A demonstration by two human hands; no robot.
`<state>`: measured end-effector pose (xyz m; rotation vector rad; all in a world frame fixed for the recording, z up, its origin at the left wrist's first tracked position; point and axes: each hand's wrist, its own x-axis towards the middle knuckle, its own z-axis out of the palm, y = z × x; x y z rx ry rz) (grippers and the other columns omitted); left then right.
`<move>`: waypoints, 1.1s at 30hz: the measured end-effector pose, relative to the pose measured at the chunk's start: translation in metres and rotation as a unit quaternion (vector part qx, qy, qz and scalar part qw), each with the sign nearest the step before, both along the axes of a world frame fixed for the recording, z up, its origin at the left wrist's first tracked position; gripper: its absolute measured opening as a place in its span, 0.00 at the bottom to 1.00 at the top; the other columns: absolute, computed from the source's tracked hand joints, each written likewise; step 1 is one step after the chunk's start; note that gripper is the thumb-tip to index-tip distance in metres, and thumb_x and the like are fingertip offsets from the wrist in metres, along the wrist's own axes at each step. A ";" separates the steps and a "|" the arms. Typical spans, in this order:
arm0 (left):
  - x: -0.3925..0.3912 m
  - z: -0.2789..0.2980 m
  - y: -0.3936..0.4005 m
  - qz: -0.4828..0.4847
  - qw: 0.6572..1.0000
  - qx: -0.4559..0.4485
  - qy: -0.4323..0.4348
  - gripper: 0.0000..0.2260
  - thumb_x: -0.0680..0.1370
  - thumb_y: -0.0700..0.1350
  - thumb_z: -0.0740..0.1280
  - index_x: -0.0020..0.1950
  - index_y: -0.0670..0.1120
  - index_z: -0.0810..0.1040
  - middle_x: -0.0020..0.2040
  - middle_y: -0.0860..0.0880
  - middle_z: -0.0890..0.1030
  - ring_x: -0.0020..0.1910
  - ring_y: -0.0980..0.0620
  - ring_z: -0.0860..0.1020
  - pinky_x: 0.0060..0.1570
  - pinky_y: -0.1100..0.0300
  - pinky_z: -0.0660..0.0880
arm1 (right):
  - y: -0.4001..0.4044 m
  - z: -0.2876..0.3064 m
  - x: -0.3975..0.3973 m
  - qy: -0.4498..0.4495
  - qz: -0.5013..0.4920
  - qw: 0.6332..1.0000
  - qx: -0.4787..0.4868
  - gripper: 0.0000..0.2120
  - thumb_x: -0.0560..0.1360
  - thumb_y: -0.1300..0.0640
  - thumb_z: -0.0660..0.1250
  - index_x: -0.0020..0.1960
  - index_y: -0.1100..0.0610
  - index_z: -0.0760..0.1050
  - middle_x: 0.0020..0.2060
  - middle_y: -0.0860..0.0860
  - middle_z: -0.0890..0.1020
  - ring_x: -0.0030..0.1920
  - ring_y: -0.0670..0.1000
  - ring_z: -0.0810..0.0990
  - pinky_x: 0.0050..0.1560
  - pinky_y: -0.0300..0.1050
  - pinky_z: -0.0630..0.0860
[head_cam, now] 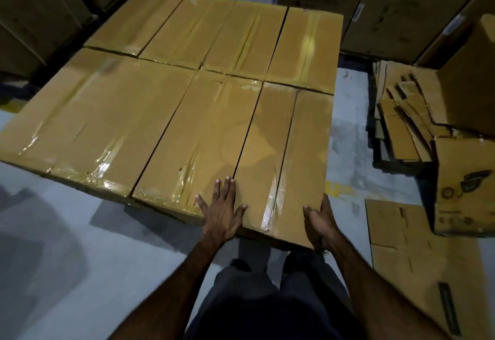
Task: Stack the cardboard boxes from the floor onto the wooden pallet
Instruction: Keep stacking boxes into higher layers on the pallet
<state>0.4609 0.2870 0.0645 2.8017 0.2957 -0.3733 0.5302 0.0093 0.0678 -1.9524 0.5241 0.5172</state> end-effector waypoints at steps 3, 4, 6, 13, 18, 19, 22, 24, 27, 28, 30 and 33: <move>-0.002 -0.002 0.002 -0.007 1.000 -0.018 -0.011 0.35 0.86 0.65 0.50 0.87 0.50 0.43 0.85 0.54 0.40 0.83 0.51 0.36 0.74 0.22 0.40 | 0.000 -0.006 -0.002 -0.002 -0.003 1.000 -0.005 0.28 0.81 0.55 0.69 0.79 0.46 0.63 0.67 0.52 0.79 0.65 0.60 0.78 0.70 0.61 0.75; -0.002 -0.002 0.003 -0.007 1.000 -0.023 -0.014 0.35 0.86 0.65 0.51 0.87 0.50 0.44 0.85 0.55 0.39 0.83 0.51 0.36 0.75 0.23 0.40 | 0.000 -0.008 -0.003 -0.001 -0.004 1.000 -0.010 0.28 0.81 0.55 0.69 0.78 0.46 0.63 0.66 0.52 0.79 0.65 0.61 0.79 0.69 0.62 0.75; -0.003 -0.003 0.002 -0.003 0.999 -0.031 -0.014 0.35 0.86 0.65 0.52 0.87 0.50 0.44 0.84 0.56 0.39 0.83 0.51 0.36 0.75 0.23 0.40 | 0.002 -0.009 -0.003 -0.004 -0.005 1.000 -0.010 0.29 0.81 0.55 0.68 0.79 0.45 0.62 0.67 0.53 0.79 0.65 0.61 0.78 0.69 0.62 0.75; 0.000 -0.001 0.002 0.006 0.999 -0.048 -0.007 0.35 0.85 0.64 0.55 0.87 0.50 0.46 0.87 0.53 0.44 0.85 0.49 0.41 0.75 0.24 0.41 | 0.007 0.002 -0.005 0.002 0.007 1.000 -0.025 0.30 0.84 0.56 0.65 0.82 0.49 0.57 0.67 0.53 0.77 0.67 0.62 0.77 0.67 0.53 0.72; 0.001 -0.002 0.002 -0.004 1.000 -0.026 -0.002 0.35 0.85 0.65 0.51 0.87 0.49 0.44 0.86 0.53 0.42 0.85 0.49 0.39 0.76 0.24 0.41 | -0.001 0.003 -0.002 0.014 0.037 0.999 -0.010 0.32 0.84 0.53 0.66 0.83 0.46 0.55 0.72 0.54 0.76 0.69 0.62 0.75 0.72 0.61 0.71; 0.001 -0.002 0.003 -0.005 1.000 -0.024 -0.003 0.35 0.85 0.65 0.51 0.87 0.49 0.44 0.86 0.53 0.42 0.85 0.48 0.40 0.75 0.24 0.41 | -0.004 0.005 -0.002 0.011 0.045 0.999 -0.004 0.32 0.83 0.52 0.67 0.82 0.46 0.56 0.71 0.53 0.76 0.69 0.61 0.76 0.72 0.60 0.72; -0.001 -0.003 0.007 -0.018 1.000 -0.022 -0.007 0.36 0.85 0.67 0.51 0.87 0.49 0.45 0.86 0.52 0.43 0.85 0.47 0.41 0.75 0.25 0.42 | -0.019 0.009 -0.005 0.011 0.082 0.997 0.008 0.32 0.82 0.49 0.69 0.82 0.44 0.59 0.71 0.50 0.77 0.66 0.56 0.77 0.72 0.59 0.73; -0.003 -0.003 0.012 -0.028 0.999 -0.028 -0.011 0.37 0.84 0.68 0.52 0.87 0.49 0.47 0.86 0.52 0.44 0.85 0.47 0.42 0.76 0.25 0.42 | -0.029 0.012 -0.006 0.015 0.102 0.995 -0.010 0.31 0.81 0.44 0.70 0.81 0.42 0.62 0.71 0.50 0.78 0.67 0.56 0.78 0.71 0.59 0.75; -0.006 -0.001 0.017 -0.039 0.998 -0.035 -0.019 0.38 0.84 0.68 0.51 0.87 0.49 0.48 0.87 0.51 0.46 0.85 0.48 0.44 0.77 0.27 0.43 | -0.032 0.019 -0.010 0.015 0.112 0.993 -0.043 0.29 0.81 0.44 0.69 0.80 0.43 0.65 0.72 0.52 0.78 0.69 0.57 0.78 0.69 0.56 0.76; -0.006 -0.001 0.019 -0.041 0.998 -0.041 -0.024 0.38 0.83 0.68 0.50 0.87 0.48 0.49 0.87 0.50 0.47 0.85 0.48 0.44 0.78 0.28 0.43 | -0.030 0.022 -0.013 0.011 0.111 0.992 -0.050 0.29 0.82 0.45 0.69 0.80 0.44 0.64 0.72 0.52 0.77 0.69 0.58 0.78 0.68 0.55 0.76; -0.008 0.000 0.024 -0.042 0.996 -0.060 -0.045 0.37 0.83 0.67 0.49 0.87 0.48 0.51 0.86 0.50 0.50 0.85 0.48 0.46 0.79 0.32 0.44 | -0.025 0.023 -0.020 -0.002 0.100 0.993 -0.056 0.29 0.82 0.47 0.69 0.81 0.47 0.64 0.72 0.53 0.78 0.68 0.59 0.78 0.66 0.52 0.75; -0.021 0.004 0.027 -0.028 0.992 -0.102 -0.068 0.34 0.84 0.62 0.55 0.86 0.45 0.55 0.86 0.47 0.56 0.85 0.46 0.51 0.81 0.37 0.49 | -0.021 0.020 -0.033 -0.010 0.083 0.994 -0.070 0.28 0.82 0.49 0.69 0.80 0.50 0.65 0.69 0.54 0.79 0.66 0.59 0.79 0.65 0.51 0.75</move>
